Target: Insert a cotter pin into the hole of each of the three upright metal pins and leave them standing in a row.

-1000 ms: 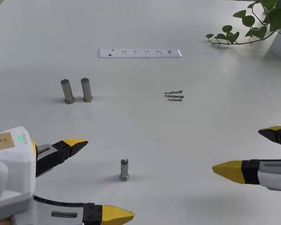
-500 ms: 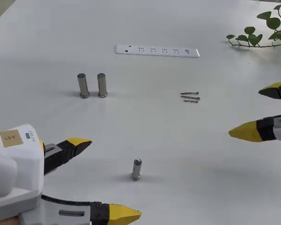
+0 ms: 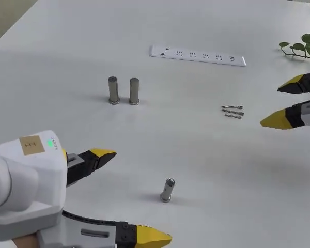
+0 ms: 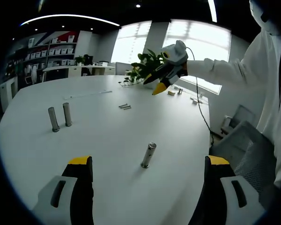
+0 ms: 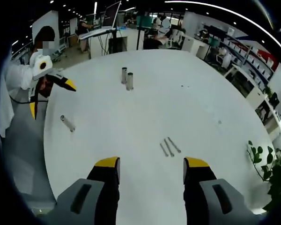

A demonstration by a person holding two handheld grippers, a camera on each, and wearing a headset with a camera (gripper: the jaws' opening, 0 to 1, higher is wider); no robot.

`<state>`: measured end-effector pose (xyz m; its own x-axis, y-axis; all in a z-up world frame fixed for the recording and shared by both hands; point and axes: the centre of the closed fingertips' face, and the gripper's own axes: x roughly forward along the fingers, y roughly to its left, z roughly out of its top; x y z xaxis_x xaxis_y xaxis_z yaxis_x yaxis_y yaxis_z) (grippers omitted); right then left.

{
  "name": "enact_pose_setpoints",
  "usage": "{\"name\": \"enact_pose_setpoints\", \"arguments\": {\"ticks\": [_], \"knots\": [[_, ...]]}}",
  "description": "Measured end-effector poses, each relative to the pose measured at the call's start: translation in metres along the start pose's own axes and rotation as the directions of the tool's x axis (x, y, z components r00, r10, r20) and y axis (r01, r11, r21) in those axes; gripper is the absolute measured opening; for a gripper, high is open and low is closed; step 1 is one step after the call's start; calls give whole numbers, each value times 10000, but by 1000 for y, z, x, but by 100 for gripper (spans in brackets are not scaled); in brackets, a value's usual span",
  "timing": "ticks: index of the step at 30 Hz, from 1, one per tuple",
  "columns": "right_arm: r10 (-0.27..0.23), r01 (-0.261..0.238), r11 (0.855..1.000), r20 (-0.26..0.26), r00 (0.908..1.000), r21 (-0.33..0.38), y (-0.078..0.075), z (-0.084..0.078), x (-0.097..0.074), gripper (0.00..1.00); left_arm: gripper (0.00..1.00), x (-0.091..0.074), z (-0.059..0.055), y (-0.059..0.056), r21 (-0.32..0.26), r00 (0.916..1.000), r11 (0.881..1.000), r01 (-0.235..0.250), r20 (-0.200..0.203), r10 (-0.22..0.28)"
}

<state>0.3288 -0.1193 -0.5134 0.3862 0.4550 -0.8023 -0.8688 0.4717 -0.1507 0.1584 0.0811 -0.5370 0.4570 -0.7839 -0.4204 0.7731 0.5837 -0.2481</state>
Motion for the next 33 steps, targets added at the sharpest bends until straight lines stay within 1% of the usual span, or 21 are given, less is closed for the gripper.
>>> {"name": "enact_pose_setpoints", "arguments": {"ticks": [3,6,8,9,13,14,17,21,23,24,26,28,33], "knots": [[119,-120,9999,-215,9997,-43,-4,-2,9,47,99,-1,1,0,-68,10000,9999,-74,65,74],[413,-422,9989,-458,9981,-190,-4,-3,20,44,99,-1,2,1,-174,9998,9998,-134,118,136],[718,-735,9970,-670,9952,-229,-3,-5,27,40,99,-1,2,1,-197,9998,9997,-137,137,140],[778,-805,9963,-822,9936,-307,-3,-7,31,38,99,-1,3,0,-226,9998,9997,-126,155,129],[919,-968,9943,-1028,9904,-437,-1,-8,42,35,99,0,2,-2,-328,9997,9994,-146,175,152],[1029,-1091,9927,-1102,9886,-516,-2,-8,46,34,99,0,2,-2,-393,9996,9991,-168,202,176],[1032,-1137,9905,-1276,9864,-776,-2,-8,52,28,97,1,4,-4,-555,9993,9983,-181,330,199],[1118,-1276,9877,-1625,9804,-900,-8,-10,64,27,97,2,4,-6,-608,9990,9980,-145,415,171],[1137,-1311,9871,-1745,9781,-918,-7,-12,68,27,97,3,3,-7,-673,9990,9976,-133,425,162],[1225,-1415,9859,-1900,9741,-896,-7,-14,72,26,97,3,4,-7,-697,9988,9975,-135,450,167],[1245,-1448,9854,-2007,9717,-900,-7,-16,75,26,97,5,3,-8,-755,9988,9971,-125,461,160],[1306,-1549,9834,-2240,9658,-945,-7,-20,82,25,97,6,3,-9,-790,9988,9968,-106,460,142],[1408,-1666,9815,-2340,9620,-940,-4,-22,88,22,96,8,3,-11,-812,9989,9967,-50,455,87]]}}
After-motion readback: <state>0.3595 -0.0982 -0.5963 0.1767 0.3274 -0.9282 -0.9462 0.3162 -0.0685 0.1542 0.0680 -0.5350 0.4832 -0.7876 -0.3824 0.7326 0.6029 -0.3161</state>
